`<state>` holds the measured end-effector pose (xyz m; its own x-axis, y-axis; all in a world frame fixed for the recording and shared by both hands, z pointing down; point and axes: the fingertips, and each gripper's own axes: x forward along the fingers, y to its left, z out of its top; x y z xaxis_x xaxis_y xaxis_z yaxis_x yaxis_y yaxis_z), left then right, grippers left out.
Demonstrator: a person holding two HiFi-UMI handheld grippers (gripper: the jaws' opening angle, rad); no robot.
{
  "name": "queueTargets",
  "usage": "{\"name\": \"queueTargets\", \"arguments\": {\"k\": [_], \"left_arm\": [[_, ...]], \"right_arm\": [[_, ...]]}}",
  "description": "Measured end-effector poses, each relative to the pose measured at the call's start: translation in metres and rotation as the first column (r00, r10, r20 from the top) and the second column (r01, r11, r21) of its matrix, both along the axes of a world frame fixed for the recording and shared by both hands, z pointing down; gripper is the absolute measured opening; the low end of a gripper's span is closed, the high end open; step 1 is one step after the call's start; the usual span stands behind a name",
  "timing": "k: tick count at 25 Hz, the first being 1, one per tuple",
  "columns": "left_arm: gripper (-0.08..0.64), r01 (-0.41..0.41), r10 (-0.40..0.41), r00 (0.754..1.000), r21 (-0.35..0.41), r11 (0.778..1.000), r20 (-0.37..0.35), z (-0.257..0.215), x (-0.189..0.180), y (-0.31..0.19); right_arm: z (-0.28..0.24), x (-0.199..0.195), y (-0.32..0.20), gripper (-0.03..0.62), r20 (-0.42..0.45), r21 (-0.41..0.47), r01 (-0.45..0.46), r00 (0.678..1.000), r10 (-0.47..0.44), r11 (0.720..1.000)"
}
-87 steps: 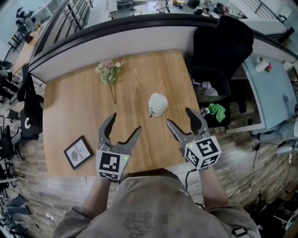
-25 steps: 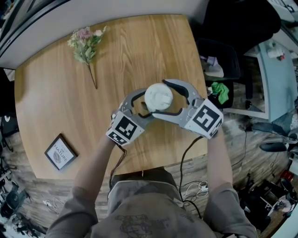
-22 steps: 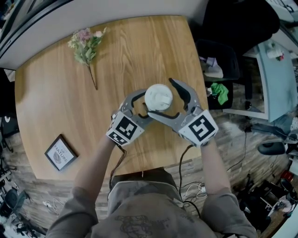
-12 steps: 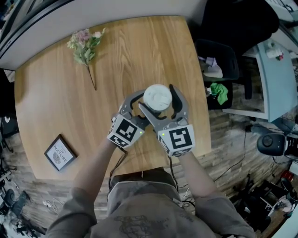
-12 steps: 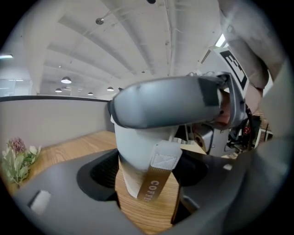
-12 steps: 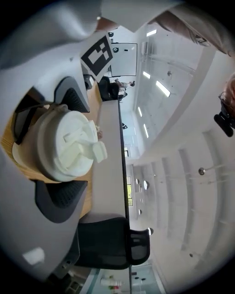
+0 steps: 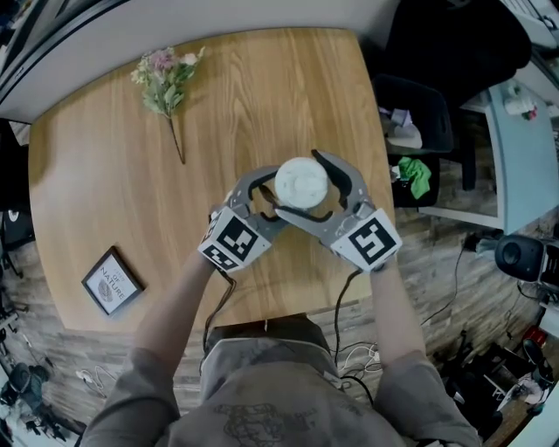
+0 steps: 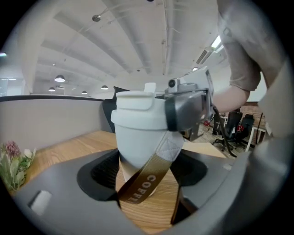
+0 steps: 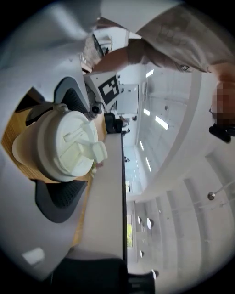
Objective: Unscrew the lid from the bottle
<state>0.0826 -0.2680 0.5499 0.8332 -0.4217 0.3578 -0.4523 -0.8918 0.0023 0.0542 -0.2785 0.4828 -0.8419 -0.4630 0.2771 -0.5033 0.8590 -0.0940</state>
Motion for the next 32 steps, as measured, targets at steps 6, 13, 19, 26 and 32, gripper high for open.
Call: {"name": "queueTargets", "arguments": {"k": [6,13,19,26,32], "left_arm": [[0.333,-0.008,0.008,1.000,-0.004,1.000,-0.013,0.002,-0.001,-0.001],[0.333,-0.008,0.008,1.000,0.000,1.000,-0.005,0.002,-0.001,0.000],[0.331,0.025,-0.025,1.000,-0.005,1.000,-0.013,0.002,-0.001,0.000],[0.328,0.055,-0.055,0.998,-0.006,0.998,-0.018,0.002,-0.001,-0.001],[0.326,0.057,-0.057,0.998,-0.006,0.998,-0.011,0.003,-0.002,0.001]], "right_arm": [[0.004,-0.004,0.006,0.472,-0.023,-0.037,0.312,0.950,-0.313,0.949],[-0.002,-0.004,0.001,0.479,-0.026,-0.028,0.201,0.979,-0.202,0.979],[-0.021,0.001,-0.008,0.514,0.040,0.033,-0.269,0.963,0.268,0.963],[0.010,-0.006,-0.026,0.520,-0.057,0.035,-0.416,0.907,0.418,0.909],[0.010,-0.006,-0.025,0.517,-0.058,0.060,-0.386,0.919,0.389,0.921]]}}
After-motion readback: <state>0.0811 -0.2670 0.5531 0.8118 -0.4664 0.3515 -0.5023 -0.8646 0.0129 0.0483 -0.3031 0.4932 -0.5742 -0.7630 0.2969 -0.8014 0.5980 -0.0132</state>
